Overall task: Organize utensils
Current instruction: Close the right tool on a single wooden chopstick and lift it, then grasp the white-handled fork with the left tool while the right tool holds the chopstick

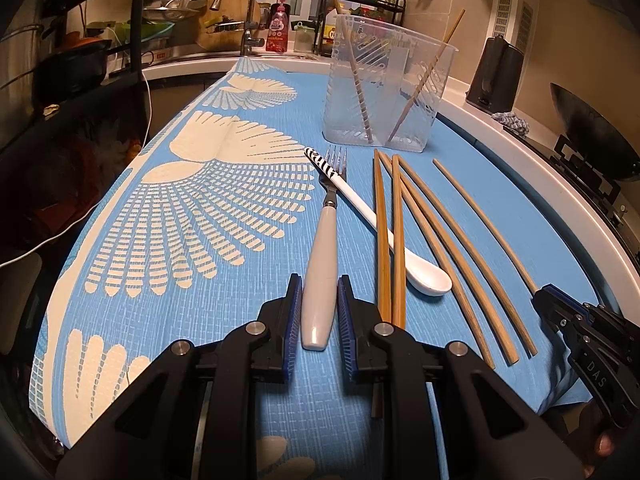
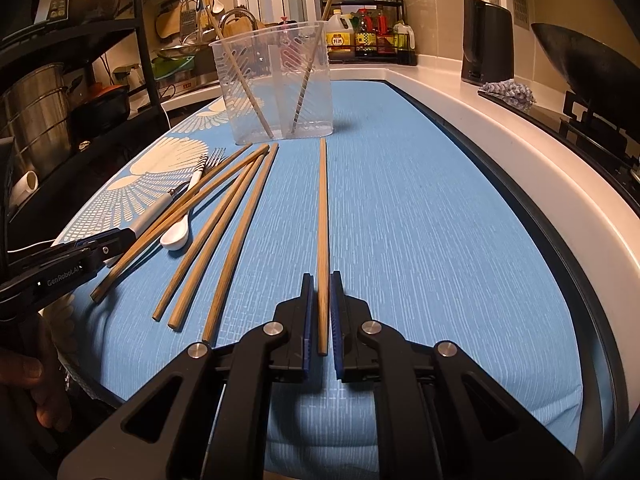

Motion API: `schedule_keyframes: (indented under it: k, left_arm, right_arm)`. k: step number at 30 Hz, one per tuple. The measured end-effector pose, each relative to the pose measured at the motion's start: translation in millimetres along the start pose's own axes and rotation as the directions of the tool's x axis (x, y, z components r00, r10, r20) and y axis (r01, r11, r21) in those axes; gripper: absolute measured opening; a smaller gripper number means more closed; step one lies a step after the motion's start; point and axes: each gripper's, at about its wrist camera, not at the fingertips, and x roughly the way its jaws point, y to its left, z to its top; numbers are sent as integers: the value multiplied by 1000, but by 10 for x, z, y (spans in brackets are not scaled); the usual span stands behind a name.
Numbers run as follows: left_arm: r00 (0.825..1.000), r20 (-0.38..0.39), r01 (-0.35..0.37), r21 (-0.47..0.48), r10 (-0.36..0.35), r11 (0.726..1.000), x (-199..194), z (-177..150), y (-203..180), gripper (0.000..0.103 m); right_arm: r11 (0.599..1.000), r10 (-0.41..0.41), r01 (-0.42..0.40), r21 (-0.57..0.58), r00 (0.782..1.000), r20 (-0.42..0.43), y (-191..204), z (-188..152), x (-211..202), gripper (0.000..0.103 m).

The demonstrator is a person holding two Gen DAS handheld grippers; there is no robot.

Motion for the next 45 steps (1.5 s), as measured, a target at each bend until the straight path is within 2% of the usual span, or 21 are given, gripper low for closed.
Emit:
schedule_keyframes:
  k: [17, 32, 45]
  left_arm:
    - [1000, 4, -12, 4, 12, 1000, -33, 15, -26, 18]
    - [994, 113, -13, 4, 13, 1000, -475, 204, -3, 18]
    - [970, 240, -33, 6, 30, 999, -770, 432, 50, 18]
  right_arm:
    - [1000, -3, 3, -6, 1000, -4, -23, 81, -36, 6]
    - [1000, 11, -9, -28, 998, 66, 95, 288, -442, 6]
    - [1000, 19, -16, -24, 989, 143, 99, 615, -749, 6]
